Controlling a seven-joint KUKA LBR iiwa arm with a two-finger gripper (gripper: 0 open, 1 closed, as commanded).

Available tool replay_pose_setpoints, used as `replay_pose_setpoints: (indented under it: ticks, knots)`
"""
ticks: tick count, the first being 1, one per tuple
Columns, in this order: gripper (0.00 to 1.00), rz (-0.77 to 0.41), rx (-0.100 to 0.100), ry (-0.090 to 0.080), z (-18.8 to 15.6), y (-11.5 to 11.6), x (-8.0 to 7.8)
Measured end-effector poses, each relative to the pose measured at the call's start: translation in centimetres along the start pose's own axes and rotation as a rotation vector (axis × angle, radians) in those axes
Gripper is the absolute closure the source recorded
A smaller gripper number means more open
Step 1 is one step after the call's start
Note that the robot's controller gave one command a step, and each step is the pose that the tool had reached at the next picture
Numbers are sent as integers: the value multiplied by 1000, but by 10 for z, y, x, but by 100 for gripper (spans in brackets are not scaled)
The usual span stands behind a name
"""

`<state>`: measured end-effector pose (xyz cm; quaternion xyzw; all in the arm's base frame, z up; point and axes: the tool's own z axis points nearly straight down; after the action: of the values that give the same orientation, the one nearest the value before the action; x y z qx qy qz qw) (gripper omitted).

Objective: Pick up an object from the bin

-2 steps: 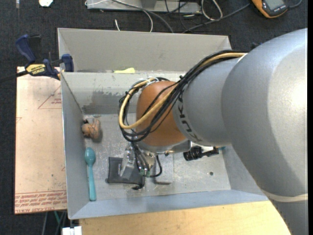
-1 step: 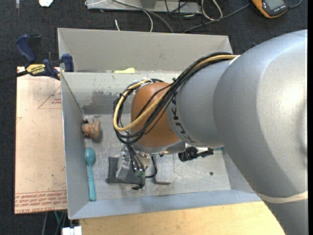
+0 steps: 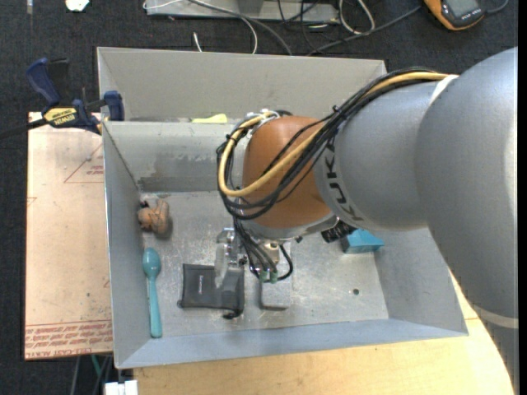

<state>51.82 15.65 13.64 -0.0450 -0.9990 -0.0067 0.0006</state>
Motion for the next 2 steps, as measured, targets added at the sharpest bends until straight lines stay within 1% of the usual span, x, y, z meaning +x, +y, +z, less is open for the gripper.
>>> replay_pose_setpoints:
  ticks: [1, 2]
  knots:
    - [100, 14, -2, -3, -10, 0, -1]
    - [0, -82, -1, -5, 22, 5, -15]
